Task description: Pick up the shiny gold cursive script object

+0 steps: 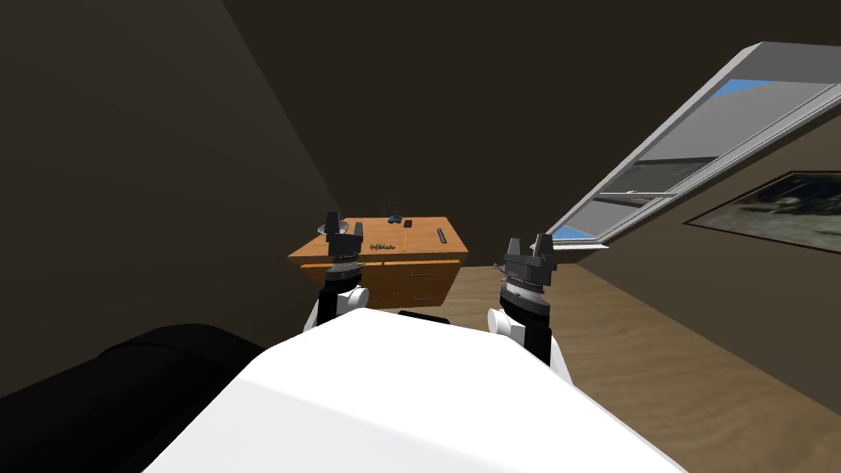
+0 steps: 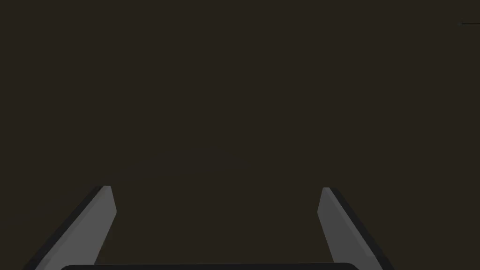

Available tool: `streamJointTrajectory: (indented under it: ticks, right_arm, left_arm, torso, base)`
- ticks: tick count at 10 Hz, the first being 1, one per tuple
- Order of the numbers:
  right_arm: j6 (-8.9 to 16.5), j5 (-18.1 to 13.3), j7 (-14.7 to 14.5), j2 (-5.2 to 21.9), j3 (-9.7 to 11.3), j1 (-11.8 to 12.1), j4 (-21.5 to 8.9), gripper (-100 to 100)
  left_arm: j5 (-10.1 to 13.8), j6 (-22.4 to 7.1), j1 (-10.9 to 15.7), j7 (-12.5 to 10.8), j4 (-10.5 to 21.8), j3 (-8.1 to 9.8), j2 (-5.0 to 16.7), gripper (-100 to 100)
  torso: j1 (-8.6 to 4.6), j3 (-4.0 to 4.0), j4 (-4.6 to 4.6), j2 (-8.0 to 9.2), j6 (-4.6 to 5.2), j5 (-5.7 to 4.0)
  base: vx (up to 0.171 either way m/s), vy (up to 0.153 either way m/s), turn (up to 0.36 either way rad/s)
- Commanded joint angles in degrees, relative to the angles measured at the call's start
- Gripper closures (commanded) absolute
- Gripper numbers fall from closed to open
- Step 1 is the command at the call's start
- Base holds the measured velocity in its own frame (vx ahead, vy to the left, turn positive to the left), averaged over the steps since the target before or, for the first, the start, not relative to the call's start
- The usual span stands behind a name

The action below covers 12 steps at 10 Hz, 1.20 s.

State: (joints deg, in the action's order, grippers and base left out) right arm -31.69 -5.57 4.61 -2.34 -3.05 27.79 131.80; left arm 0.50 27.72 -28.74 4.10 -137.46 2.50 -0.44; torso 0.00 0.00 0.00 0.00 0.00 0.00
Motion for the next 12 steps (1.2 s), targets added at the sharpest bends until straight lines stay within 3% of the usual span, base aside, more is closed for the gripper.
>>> streamJointTrajectory:
  ticks: [1,3,4,6,11,12]
  right_arm:
    - [0.0,0.0,0.0,0.0,0.0,0.0,0.0,0]
    - [0.0,0.0,0.0,0.0,0.0,0.0,0.0,0]
    - [0.0,0.0,0.0,0.0,0.0,0.0,0.0,0]
    - [0.0,0.0,0.0,0.0,0.0,0.0,0.0,0]
    - [0.0,0.0,0.0,0.0,0.0,0.0,0.0,0]
    - [0.0,0.0,0.0,0.0,0.0,0.0,0.0,0]
  left_arm:
    - [0.6,-2.4,1.3,-0.2,1.0,0.71,2.1,-100]
    - [1.3,-5.2,3.3,-0.4,2.4,1.71,4.6,-100]
    - [1.3,-5.8,3.3,-0.4,2.4,1.71,4.6,-100]
    - [2.4,-9.5,6.2,-0.6,4.5,3.01,7.4,-100]
    - [3.6,-16.3,9.9,-0.7,7.3,4.49,10.5,-100]
    - [4.3,-18.3,11.9,-0.8,8.9,5.27,12.2,-100]
  torso:
    - [0.0,0.0,0.0,0.0,0.0,0.0]
    - [0.0,0.1,0.04,0.19,0.01,0.0]
    - [0.02,0.16,0.06,0.28,0.0,0.0]
    - [0.02,0.12,0.05,0.21,0.01,0.0]
    - [-0.01,0.14,0.05,0.24,0.0,0.0]
    - [-0.01,0.12,0.05,0.2,0.0,0.0]
  base:
    - [-0.032,-0.002,-0.022]
    - [-0.075,-0.003,-0.022]
    - [-0.064,0.001,-0.005]
    - [-0.066,-0.004,-0.018]
    - [-0.062,-0.005,-0.012]
    - [-0.051,-0.004,-0.018]
